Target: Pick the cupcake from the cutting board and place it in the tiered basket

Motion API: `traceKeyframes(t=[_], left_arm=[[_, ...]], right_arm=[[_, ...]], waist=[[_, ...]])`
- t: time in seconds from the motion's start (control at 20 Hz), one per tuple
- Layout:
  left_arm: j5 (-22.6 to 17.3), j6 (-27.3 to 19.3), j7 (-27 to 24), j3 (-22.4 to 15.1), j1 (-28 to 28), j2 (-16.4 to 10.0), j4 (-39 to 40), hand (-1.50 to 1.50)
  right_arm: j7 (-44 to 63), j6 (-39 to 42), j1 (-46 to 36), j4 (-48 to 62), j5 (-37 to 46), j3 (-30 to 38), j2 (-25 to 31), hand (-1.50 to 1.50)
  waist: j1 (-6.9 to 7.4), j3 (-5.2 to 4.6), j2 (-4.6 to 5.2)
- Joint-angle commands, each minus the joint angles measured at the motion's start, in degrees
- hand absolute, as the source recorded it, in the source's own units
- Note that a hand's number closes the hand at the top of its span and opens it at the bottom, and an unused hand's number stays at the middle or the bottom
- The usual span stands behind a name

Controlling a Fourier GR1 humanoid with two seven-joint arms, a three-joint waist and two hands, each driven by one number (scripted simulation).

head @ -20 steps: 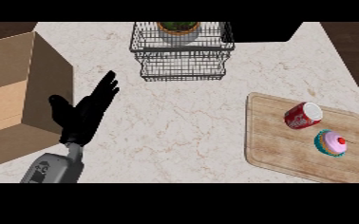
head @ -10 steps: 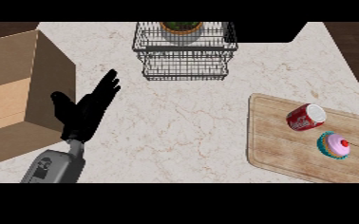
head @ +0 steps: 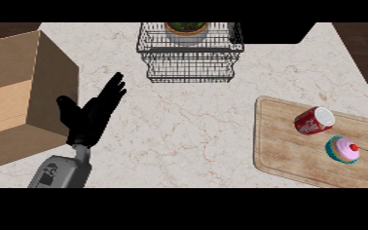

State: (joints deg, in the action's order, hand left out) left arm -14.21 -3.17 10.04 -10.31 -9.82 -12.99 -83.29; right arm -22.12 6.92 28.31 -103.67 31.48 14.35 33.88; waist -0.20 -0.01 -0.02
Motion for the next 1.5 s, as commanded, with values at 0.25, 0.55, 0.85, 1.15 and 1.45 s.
traceKeyframes(t=[0.25, 0.55, 0.85, 1.15, 1.45], left_arm=[[0.35, 2.17, 3.22, 3.48, -2.17, 1.12, -0.59, 0.0], [3.37, 2.98, 2.83, 4.63, -2.09, 2.47, -0.52, 0.0], [4.05, 3.84, 2.42, 5.87, -2.21, 4.74, 1.8, 0.0], [6.55, 4.56, 1.11, 4.43, 1.04, 5.98, -0.27, 0.0], [7.08, 5.91, 1.92, 7.22, 0.68, 5.9, -0.89, 0.0]], right_arm=[[-4.73, -4.14, -7.97, 11.7, 6.13, 2.48, -5.68, -1.5], [-3.39, 0.66, -8.89, 9.39, 6.54, 6.07, -6.39, -1.5], [-8.88, -0.03, -13.78, 17.6, 7.33, 7.32, -7.29, -1.5], [-12.27, -5.0, -22.06, 32.01, 10.41, 7.13, -7.97, -1.5], [-8.78, -2.43, -23.88, 30.52, 10.79, 7.25, -8.62, -1.5]], waist=[[0.06, 0.01, 0.02], [-0.06, -0.01, -0.01], [-0.02, 0.0, 0.02], [0.25, 0.02, 0.05], [0.13, 0.0, 0.02]])
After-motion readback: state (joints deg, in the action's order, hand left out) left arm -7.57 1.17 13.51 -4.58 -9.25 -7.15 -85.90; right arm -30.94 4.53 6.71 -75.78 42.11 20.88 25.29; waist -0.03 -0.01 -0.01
